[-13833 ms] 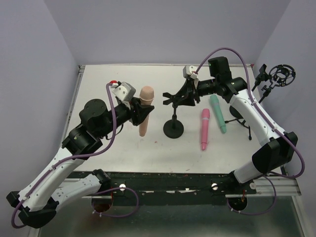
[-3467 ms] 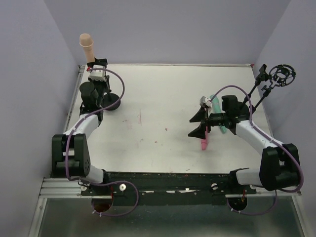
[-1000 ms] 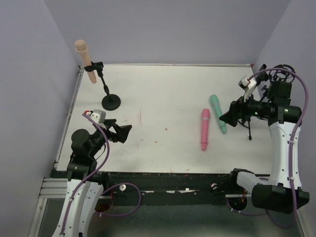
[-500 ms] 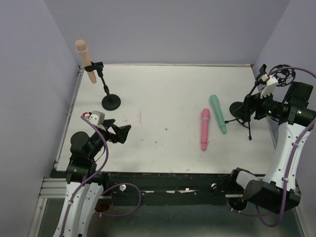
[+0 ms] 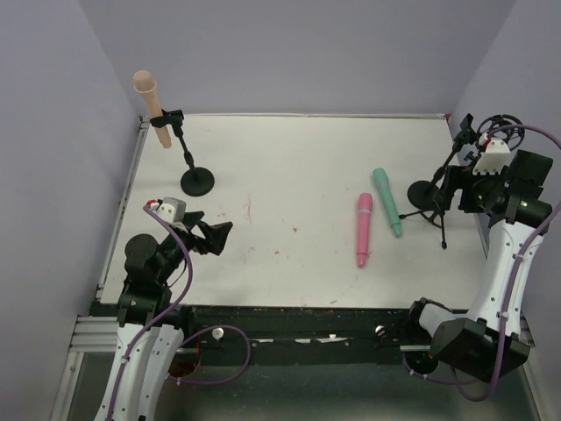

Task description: Attach the microphones to the stand

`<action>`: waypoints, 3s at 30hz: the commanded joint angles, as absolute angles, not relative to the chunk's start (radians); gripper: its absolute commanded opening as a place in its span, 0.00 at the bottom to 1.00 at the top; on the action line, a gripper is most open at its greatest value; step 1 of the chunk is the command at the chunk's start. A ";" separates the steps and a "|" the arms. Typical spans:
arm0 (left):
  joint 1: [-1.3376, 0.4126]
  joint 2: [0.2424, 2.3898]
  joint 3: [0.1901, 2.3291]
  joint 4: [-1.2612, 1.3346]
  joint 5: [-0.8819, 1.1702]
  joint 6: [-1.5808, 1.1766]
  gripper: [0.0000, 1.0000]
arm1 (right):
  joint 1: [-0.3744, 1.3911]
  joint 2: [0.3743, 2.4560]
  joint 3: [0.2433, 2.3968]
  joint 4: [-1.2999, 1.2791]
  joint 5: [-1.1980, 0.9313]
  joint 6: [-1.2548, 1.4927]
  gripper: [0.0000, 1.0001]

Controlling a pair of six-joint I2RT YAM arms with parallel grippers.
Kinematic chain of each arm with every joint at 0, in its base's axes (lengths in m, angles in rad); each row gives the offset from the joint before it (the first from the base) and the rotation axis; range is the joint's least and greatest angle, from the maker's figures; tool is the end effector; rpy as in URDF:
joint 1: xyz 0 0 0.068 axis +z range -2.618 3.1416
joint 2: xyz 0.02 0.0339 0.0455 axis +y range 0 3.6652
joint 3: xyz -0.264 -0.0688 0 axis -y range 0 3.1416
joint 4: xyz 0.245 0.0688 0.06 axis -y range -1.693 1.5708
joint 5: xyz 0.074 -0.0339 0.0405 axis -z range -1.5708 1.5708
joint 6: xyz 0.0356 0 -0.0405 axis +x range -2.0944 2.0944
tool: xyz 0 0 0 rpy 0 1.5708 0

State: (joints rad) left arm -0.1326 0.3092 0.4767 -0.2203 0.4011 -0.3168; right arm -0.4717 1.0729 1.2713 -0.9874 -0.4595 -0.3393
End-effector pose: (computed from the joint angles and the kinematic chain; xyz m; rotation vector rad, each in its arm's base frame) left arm 0.1039 -0.0279 0.2882 0.1632 1.6534 -0.6681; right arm 0.1826 -0.0754 0.3774 -0.0676 2.2618 0.1179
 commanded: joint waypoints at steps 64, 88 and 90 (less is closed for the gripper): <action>-0.132 0.351 0.505 -0.224 0.434 -0.290 0.99 | -0.479 1.055 1.312 -0.755 -0.856 -0.403 0.15; -0.133 0.388 0.482 -0.114 0.606 -0.311 0.99 | -0.221 1.137 1.371 -0.632 -1.140 -0.247 0.15; -0.132 0.394 0.482 -0.109 0.615 -0.311 0.99 | -0.157 1.167 1.397 -0.618 -1.126 -0.245 0.15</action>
State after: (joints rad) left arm -0.1326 0.3790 0.4789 -0.1471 0.5583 -0.3046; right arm -0.2436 1.1248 1.3273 -0.7139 -1.0847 -0.2913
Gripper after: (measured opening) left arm 0.987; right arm 0.166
